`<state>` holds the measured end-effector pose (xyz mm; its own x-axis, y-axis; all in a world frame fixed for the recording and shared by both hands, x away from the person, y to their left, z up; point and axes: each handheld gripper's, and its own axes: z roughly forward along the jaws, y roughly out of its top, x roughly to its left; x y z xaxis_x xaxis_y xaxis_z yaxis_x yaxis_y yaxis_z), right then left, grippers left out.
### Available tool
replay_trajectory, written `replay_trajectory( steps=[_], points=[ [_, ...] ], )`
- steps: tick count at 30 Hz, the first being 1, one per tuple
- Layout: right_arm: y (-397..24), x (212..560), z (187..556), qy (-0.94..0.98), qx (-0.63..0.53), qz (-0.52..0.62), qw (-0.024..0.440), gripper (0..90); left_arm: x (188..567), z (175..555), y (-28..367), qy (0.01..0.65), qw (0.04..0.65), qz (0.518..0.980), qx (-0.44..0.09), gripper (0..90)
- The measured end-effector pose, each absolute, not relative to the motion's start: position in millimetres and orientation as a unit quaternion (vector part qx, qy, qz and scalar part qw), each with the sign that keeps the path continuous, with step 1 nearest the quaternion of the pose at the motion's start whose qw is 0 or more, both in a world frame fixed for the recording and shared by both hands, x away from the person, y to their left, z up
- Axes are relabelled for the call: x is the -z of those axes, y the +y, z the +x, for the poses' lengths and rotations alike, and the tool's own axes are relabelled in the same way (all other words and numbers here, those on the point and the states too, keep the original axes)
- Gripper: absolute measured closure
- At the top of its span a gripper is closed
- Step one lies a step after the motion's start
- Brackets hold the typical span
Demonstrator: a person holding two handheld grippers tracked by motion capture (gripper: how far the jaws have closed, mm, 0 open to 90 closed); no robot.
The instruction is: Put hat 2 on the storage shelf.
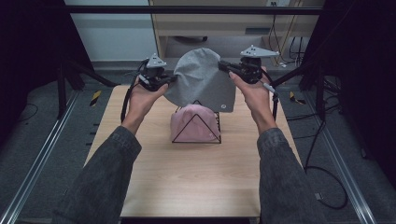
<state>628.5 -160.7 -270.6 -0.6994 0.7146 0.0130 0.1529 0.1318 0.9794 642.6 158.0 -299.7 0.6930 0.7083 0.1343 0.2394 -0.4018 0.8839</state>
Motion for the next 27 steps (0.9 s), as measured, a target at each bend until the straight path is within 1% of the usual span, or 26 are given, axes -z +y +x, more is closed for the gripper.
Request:
replay_trajectory(
  steps=[3,9,19,27],
  points=[
    [-160.2,276.8,626.6,0.715,-0.583,0.304,0.236,87.9,306.0,641.7,159.6,0.301,0.461,0.796,-0.252,88.5],
    [-161.0,293.4,621.7,0.722,-0.579,0.310,0.221,88.0,318.3,634.2,161.2,0.296,0.443,0.809,-0.248,88.6],
    [-157.0,308.8,618.3,0.740,-0.551,0.317,0.219,88.4,337.3,629.6,168.6,0.313,0.441,0.808,-0.235,88.5],
    [-149.2,329.9,619.1,0.750,-0.538,0.325,0.207,88.5,354.4,626.6,170.3,0.315,0.437,0.812,-0.224,88.5]
  ],
)
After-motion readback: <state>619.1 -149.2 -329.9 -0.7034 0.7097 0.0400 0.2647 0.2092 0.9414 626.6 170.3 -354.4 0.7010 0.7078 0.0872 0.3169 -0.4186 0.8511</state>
